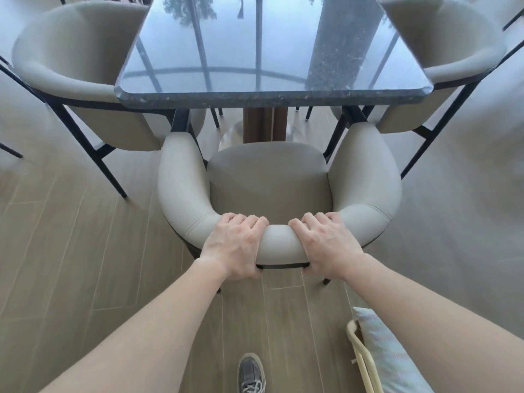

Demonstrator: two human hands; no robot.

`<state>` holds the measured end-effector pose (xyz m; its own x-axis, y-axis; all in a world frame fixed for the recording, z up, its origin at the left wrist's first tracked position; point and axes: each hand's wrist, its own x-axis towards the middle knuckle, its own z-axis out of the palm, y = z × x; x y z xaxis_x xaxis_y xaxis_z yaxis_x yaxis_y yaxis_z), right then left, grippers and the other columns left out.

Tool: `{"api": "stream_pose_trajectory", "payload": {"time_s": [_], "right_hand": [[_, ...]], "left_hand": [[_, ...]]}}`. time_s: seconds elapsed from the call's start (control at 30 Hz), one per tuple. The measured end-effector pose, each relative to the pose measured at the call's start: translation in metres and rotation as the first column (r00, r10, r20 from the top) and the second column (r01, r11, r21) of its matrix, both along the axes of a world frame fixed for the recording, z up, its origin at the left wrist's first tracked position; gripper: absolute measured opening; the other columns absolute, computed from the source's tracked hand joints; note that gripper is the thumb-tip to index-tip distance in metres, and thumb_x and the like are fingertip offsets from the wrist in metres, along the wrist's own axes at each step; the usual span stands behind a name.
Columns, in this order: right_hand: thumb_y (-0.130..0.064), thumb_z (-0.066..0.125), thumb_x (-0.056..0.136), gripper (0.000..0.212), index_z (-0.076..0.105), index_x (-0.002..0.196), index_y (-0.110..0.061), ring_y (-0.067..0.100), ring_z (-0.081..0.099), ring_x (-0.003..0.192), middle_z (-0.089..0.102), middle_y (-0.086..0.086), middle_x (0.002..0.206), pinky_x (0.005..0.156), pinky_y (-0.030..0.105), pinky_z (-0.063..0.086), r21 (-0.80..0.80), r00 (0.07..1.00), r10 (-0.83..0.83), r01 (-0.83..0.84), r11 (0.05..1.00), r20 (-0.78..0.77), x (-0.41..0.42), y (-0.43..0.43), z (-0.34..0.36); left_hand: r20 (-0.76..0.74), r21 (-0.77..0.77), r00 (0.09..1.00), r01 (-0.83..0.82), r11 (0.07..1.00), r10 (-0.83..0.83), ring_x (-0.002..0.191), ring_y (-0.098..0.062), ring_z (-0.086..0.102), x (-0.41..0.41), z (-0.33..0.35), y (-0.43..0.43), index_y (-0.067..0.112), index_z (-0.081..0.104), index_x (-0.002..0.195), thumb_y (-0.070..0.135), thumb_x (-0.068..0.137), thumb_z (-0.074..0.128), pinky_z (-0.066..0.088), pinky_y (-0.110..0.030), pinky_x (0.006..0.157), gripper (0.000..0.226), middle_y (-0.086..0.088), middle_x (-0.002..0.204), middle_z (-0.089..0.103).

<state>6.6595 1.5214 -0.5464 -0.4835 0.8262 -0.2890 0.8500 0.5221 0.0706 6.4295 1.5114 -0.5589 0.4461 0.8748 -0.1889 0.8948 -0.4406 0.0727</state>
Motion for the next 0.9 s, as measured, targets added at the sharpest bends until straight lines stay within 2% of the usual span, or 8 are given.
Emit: {"api": "stream_pose_trajectory", "payload": {"time_s": [0.07, 0.13, 0.3, 0.43, 0.63, 0.9], "right_hand": [[-0.050, 0.076, 0.078, 0.082, 0.035, 0.144, -0.024, 0.028, 0.058, 0.109, 0.055, 0.001, 0.125, 0.101, 0.043, 0.043, -0.044, 0.999, 0.047, -0.047, 0.998, -0.002, 0.002, 0.006, 0.001], [-0.053, 0.074, 0.080, 0.083, 0.035, 0.146, -0.023, 0.028, 0.060, 0.108, 0.056, 0.000, 0.125, 0.100, 0.041, 0.045, -0.077, 0.997, 0.065, -0.068, 0.995, -0.036, 0.004, 0.009, -0.001], [-0.056, 0.073, 0.079, 0.073, 0.044, 0.135, -0.020, 0.028, 0.061, 0.095, 0.059, 0.001, 0.111, 0.085, 0.039, 0.046, -0.063, 0.994, 0.066, -0.072, 0.995, -0.089, 0.007, 0.005, -0.008], [-0.050, 0.074, 0.080, 0.059, 0.047, 0.121, -0.017, 0.028, 0.061, 0.092, 0.058, 0.002, 0.105, 0.075, 0.037, 0.035, -0.021, 0.994, 0.070, -0.072, 0.997, -0.085, 0.011, 0.000, -0.003], [-0.056, 0.072, 0.081, 0.060, 0.048, 0.119, -0.017, 0.028, 0.061, 0.092, 0.058, 0.002, 0.105, 0.074, 0.038, 0.034, -0.002, 0.994, 0.093, -0.093, 0.996, -0.063, 0.050, -0.003, 0.000], [-0.059, 0.072, 0.076, 0.063, 0.051, 0.119, -0.017, 0.028, 0.061, 0.090, 0.059, 0.001, 0.103, 0.076, 0.040, 0.041, -0.007, 0.991, 0.113, -0.114, 0.993, -0.066, 0.079, -0.001, 0.001]], "left_hand": [[0.018, -0.040, 1.000, -0.001, 0.999, 0.001, 0.124, -0.021, 0.058, 0.000, 0.001, 0.001, 0.034, 0.035, 0.153, 0.069, 0.070, 0.069, 0.035, -0.039, 0.113, 0.096, 0.012, 0.141, 0.056], [0.028, -0.059, 1.000, -0.001, 0.998, 0.003, 0.128, -0.019, 0.056, 0.000, 0.000, 0.001, 0.038, 0.026, 0.160, 0.070, 0.072, 0.066, 0.033, -0.039, 0.116, 0.102, 0.015, 0.149, 0.052], [-0.008, -0.071, 1.000, 0.001, 0.997, -0.002, 0.117, -0.021, 0.058, 0.005, 0.000, -0.002, 0.038, 0.034, 0.151, 0.065, 0.071, 0.067, 0.037, -0.040, 0.107, 0.090, 0.013, 0.133, 0.058], [-0.076, -0.092, 0.997, 0.026, 0.995, -0.033, 0.113, -0.021, 0.056, 0.013, 0.004, -0.002, 0.034, 0.036, 0.148, 0.060, 0.070, 0.071, 0.038, -0.039, 0.105, 0.089, 0.012, 0.125, 0.056], [-0.053, -0.101, 0.997, 0.046, 0.994, -0.052, 0.114, -0.023, 0.057, 0.051, 0.008, -0.009, 0.032, 0.039, 0.146, 0.062, 0.070, 0.067, 0.041, -0.042, 0.103, 0.087, 0.011, 0.126, 0.059], [-0.051, -0.092, 0.998, 0.030, 0.995, -0.035, 0.114, -0.024, 0.058, 0.079, 0.009, -0.009, 0.031, 0.038, 0.145, 0.059, 0.072, 0.072, 0.041, -0.043, 0.102, 0.086, 0.009, 0.125, 0.058]]}}
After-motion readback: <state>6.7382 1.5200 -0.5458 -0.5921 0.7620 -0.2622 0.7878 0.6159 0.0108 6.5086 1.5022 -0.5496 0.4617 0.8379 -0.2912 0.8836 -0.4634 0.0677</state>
